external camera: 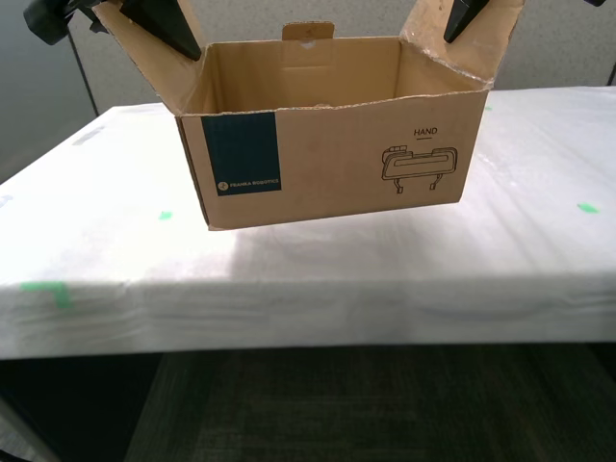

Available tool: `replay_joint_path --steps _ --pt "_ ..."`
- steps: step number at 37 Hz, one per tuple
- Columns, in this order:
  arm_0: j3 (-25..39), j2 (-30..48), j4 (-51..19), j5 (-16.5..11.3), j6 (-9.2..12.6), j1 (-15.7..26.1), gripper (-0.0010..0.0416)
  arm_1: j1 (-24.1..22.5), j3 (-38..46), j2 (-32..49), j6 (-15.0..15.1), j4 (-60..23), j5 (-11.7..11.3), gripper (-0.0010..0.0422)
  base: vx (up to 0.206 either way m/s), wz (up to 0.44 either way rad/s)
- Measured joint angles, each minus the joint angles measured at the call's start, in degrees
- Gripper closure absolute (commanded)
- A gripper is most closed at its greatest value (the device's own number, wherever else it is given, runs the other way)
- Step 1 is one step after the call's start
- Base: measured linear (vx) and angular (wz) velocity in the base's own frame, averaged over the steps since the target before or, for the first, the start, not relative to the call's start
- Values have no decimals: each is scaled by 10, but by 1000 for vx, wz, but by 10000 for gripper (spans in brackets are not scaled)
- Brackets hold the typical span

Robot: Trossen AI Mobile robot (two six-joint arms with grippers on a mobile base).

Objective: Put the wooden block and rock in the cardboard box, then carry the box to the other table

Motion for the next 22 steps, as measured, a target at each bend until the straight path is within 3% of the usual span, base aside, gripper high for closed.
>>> replay_joint_path --steps 4,9,19,22 --pt "0 0 -4 2 25 4 406 1 0 0 19 -1 0 413 208 19" --pt "0 -2 -8 18 49 8 406 3 0 0 23 -7 5 413 204 15" --pt "0 -23 -55 85 97 26 407 8 0 0 48 -28 17 413 196 5" --pt "0 -37 -69 93 111 32 407 8 1 0 61 -35 24 413 197 -75"
